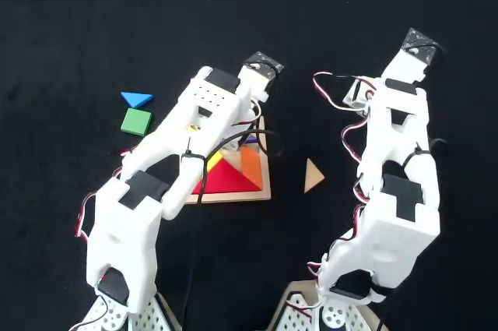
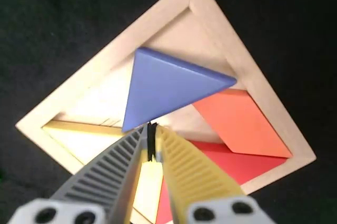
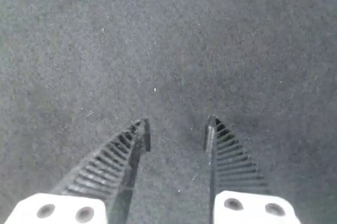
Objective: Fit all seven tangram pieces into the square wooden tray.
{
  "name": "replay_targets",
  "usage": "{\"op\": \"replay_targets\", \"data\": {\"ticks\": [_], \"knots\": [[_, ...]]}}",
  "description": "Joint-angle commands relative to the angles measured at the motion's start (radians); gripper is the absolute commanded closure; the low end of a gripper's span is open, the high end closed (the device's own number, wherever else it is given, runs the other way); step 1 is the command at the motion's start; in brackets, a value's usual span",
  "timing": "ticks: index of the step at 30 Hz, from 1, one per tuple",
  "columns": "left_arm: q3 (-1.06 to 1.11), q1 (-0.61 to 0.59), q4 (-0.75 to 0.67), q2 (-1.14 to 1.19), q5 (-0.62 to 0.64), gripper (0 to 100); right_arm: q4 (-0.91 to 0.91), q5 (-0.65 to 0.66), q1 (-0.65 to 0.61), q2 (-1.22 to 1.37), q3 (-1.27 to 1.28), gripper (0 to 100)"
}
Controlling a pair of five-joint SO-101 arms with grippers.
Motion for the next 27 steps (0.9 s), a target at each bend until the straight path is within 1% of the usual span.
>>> {"op": "replay_targets", "data": {"ticks": [1,5,14,20,27], "knots": [[-0.033,-0.001,-0.009,0.023,0.002,96,-0.015,-0.005,-0.005,-0.004,-0.042,81.9],[-0.067,-0.001,-0.003,0.066,0.002,96,-0.015,-0.005,-0.005,-0.004,-0.042,81.9],[-0.114,-0.007,-0.002,0.058,0.000,96,-0.015,-0.005,-0.005,-0.004,-0.042,81.9],[-0.128,-0.027,-0.034,0.069,-0.002,96,-0.015,-0.005,-0.005,-0.004,-0.042,81.9],[-0.151,0.039,-0.034,0.058,0.000,96,-0.015,-0.005,-0.005,-0.004,-0.042,81.9]]}}
